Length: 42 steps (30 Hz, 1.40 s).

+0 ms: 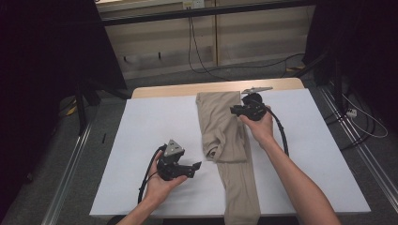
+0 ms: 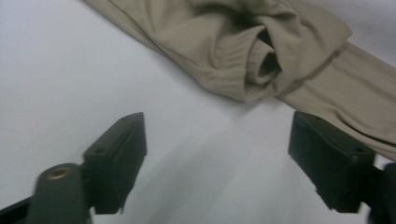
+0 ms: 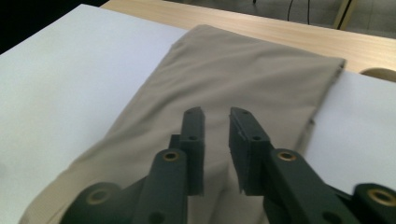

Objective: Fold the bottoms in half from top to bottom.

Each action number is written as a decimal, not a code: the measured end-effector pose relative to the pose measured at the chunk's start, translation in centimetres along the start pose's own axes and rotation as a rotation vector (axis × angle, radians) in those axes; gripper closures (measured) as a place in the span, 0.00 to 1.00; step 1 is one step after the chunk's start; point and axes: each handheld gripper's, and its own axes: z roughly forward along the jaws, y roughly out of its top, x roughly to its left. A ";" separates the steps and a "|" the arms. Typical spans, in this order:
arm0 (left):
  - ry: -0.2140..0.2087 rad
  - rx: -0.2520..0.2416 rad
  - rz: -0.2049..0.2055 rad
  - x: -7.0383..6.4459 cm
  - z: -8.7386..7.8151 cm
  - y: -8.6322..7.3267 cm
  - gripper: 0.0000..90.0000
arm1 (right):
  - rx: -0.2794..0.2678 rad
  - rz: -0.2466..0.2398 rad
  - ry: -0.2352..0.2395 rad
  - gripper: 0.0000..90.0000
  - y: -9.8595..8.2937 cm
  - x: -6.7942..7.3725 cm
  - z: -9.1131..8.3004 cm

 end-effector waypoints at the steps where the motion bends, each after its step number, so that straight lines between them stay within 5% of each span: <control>1: -0.024 0.017 -0.007 -0.4 0.1 -0.1 0.30 | -0.006 0.005 0.009 0.76 -0.3 -0.2 -0.4; 4: -0.069 0.045 0.018 -1.8 0.4 -0.1 0.46 | 0.017 -0.014 0.062 0.69 -1.9 0.2 -2.0; 10: -0.190 0.081 0.035 -4.2 2.6 0.7 0.73 | 0.078 -0.080 0.143 0.68 -7.3 3.3 -6.5; 14: -0.168 0.102 0.101 -6.1 4.4 1.0 0.74 | 0.123 -0.120 0.182 0.70 -9.8 5.1 -8.8; 16: -0.168 0.101 0.103 -6.6 4.6 1.1 0.67 | 0.152 -0.132 0.197 0.69 -11.0 5.8 -9.7; 18: -0.117 0.107 0.165 -7.4 4.9 1.3 0.69 | 0.202 -0.167 0.216 0.68 -12.3 6.5 -10.5; 22: -0.101 0.112 0.254 -8.7 4.9 1.3 0.98 | 0.268 -0.221 0.221 0.68 -14.4 8.3 -12.0; 27: -0.153 0.112 0.166 -7.3 4.4 1.5 1.00 | 0.297 -0.271 0.173 0.70 -15.4 9.3 -12.8; 30: -0.159 0.092 0.132 -6.4 3.6 1.6 1.00 | 0.292 -0.286 0.142 0.80 -15.5 9.4 -12.7; 33: -0.168 0.088 0.135 -5.8 2.9 1.8 1.00 | 0.294 -0.283 0.139 1.00 -15.6 9.1 -12.9; 36: -0.176 0.088 0.098 -5.0 2.3 1.9 1.00 | 0.304 -0.274 0.143 1.00 -15.5 9.1 -13.1; 42: -0.172 0.076 0.112 -4.9 2.0 1.7 1.00 | 0.266 -0.292 0.108 1.00 -15.0 9.1 -13.8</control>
